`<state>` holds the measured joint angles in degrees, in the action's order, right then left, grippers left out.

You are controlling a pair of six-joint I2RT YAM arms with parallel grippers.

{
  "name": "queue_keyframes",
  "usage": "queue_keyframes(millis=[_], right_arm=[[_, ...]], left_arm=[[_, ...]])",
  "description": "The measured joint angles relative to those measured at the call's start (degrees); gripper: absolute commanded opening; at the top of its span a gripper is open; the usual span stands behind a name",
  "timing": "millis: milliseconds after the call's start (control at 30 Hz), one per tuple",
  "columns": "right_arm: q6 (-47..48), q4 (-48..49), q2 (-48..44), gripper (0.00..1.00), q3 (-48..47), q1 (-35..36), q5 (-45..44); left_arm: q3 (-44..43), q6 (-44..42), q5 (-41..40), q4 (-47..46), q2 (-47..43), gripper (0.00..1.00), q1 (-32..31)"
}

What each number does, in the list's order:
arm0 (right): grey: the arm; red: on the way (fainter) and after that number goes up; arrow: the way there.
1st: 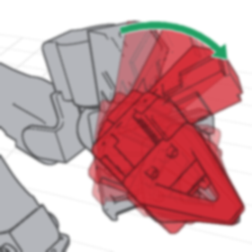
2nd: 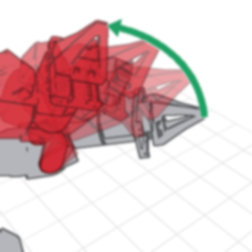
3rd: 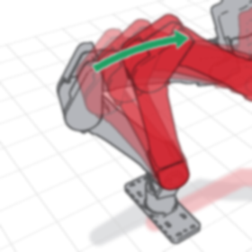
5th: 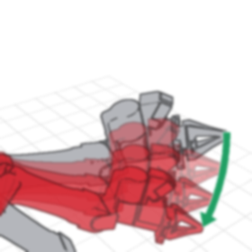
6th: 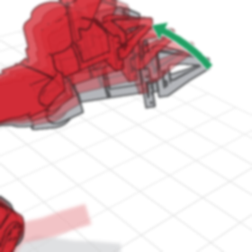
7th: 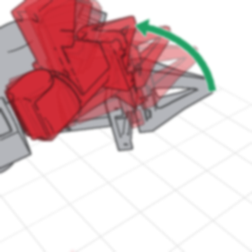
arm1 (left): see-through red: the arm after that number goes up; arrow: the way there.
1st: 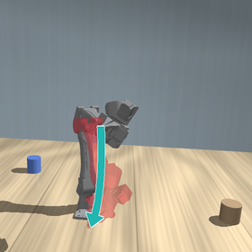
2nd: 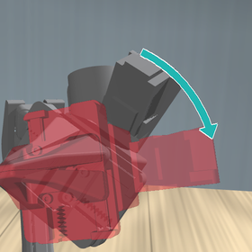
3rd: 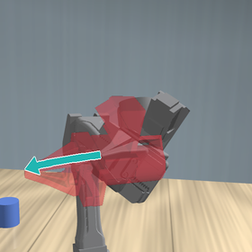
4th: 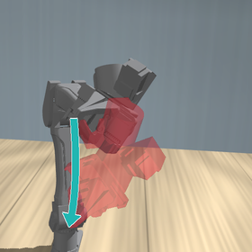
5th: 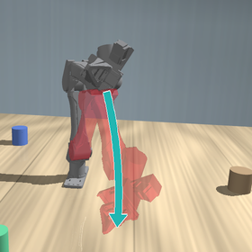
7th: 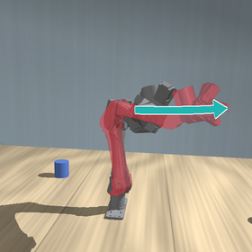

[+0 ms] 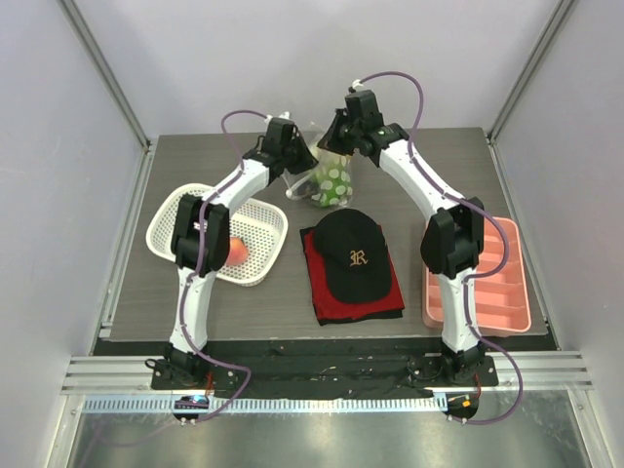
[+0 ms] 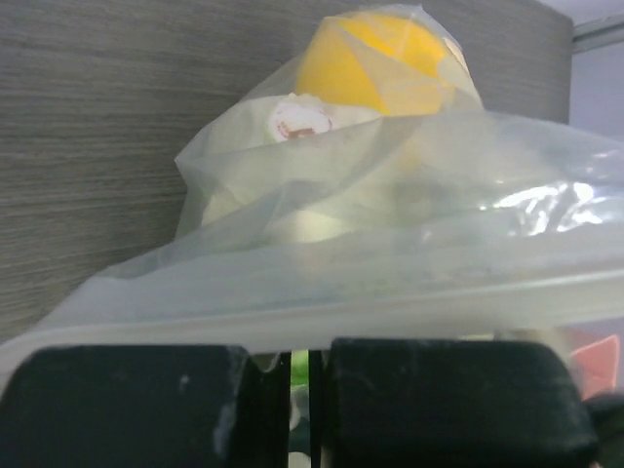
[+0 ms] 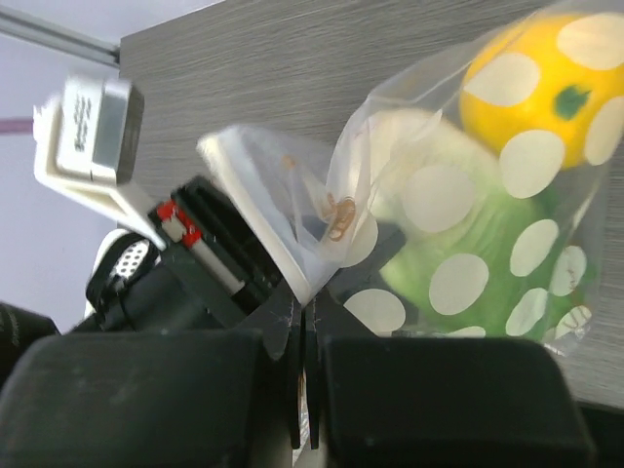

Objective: Open the zip-top bag and remove the fake food

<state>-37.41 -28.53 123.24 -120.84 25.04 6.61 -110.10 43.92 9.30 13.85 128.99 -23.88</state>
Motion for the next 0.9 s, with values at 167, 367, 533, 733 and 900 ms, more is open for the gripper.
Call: queue_keyframes(millis=[167, 367, 533, 733, 900], right_arm=[[0.46, -1.40, 0.81, 0.01, -1.81, -2.25, -0.17], [1.49, -3.02, 4.90, 0.01, -6.97, -3.74, -0.59], [2.73, -3.72, 7.06, 0.01, -7.54, -4.00, -1.42], [3.50, -3.78, 7.67, 0.01, -8.70, -4.76, -1.46], [4.70, -4.46, 7.67, 0.01, -8.87, -6.86, -0.92]], left_arm=[[6.32, -3.52, 1.57, -3.41, -3.21, 0.00, -1.03], [12.11, -10.47, -0.07, -5.38, -10.19, 0.00, -4.61], [18.40, -15.37, -3.37, -8.39, -16.31, 0.00, -6.51], [20.90, -18.25, -6.29, -11.45, -17.42, 0.00, -6.67], [20.96, -18.62, -9.77, -13.38, -17.97, 0.00, -6.47]])
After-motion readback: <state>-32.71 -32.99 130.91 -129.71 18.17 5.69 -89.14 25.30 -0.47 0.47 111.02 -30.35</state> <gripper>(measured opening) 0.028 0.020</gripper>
